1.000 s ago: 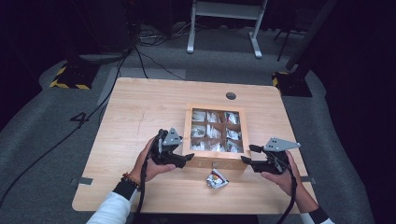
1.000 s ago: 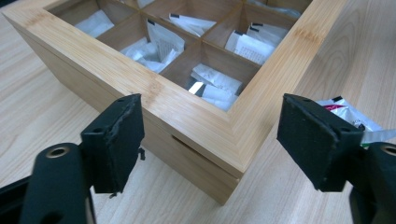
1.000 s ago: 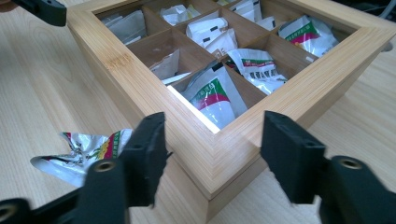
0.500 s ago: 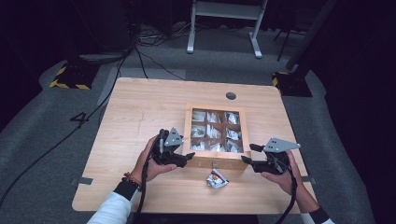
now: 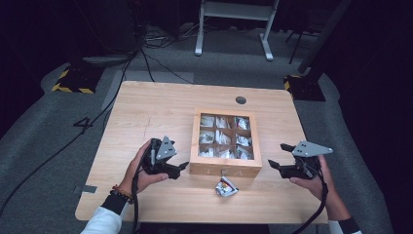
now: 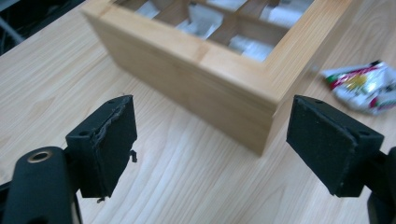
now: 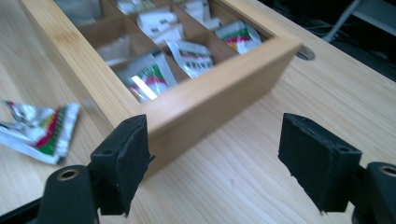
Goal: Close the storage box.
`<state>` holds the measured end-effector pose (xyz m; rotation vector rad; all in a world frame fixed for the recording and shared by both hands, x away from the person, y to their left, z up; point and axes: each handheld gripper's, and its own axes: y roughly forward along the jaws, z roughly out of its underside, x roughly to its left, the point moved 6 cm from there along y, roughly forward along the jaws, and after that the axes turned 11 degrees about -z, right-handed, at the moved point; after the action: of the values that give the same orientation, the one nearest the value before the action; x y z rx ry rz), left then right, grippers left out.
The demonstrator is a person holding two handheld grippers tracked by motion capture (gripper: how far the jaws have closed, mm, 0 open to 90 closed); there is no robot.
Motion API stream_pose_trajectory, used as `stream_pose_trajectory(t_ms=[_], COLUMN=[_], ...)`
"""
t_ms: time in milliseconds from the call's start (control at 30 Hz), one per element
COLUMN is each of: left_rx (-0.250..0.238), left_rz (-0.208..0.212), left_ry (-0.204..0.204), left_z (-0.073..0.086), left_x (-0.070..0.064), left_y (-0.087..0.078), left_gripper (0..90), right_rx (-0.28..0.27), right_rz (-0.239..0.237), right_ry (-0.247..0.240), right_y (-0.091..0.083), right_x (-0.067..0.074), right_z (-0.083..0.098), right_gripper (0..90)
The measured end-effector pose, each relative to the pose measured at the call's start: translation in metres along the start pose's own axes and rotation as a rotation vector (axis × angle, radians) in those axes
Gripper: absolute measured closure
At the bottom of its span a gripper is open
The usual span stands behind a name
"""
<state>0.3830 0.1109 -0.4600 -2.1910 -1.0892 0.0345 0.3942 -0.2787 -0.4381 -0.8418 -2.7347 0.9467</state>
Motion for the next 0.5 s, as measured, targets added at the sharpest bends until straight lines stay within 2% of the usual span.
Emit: stream_pose_trajectory(t_ms=[200, 233, 300, 500], left_rx=[0.040, 0.041, 0.040, 0.088], left_rz=[-0.052, -0.058, -0.064, -0.102], left_ry=[0.029, 0.033, 0.015, 0.027], left_z=[0.023, 0.027, 0.033, 0.055], left_x=[0.013, 0.015, 0.018, 0.023], left_y=[-0.008, -0.009, -0.011, -0.012], left_gripper=[17.4, 17.7, 18.2, 18.6], right_rx=[0.059, 0.061, 0.068, 0.095], right_rz=[0.062, 0.064, 0.067, 0.088], right_ry=[-0.003, 0.000, 0.010, 0.047], right_y=[-0.004, -0.004, -0.004, -0.003], right_x=[-0.008, -0.009, -0.010, -0.016], right_z=[0.018, 0.021, 0.027, 0.045], right_gripper=[23.1, 23.1, 23.2, 23.2])
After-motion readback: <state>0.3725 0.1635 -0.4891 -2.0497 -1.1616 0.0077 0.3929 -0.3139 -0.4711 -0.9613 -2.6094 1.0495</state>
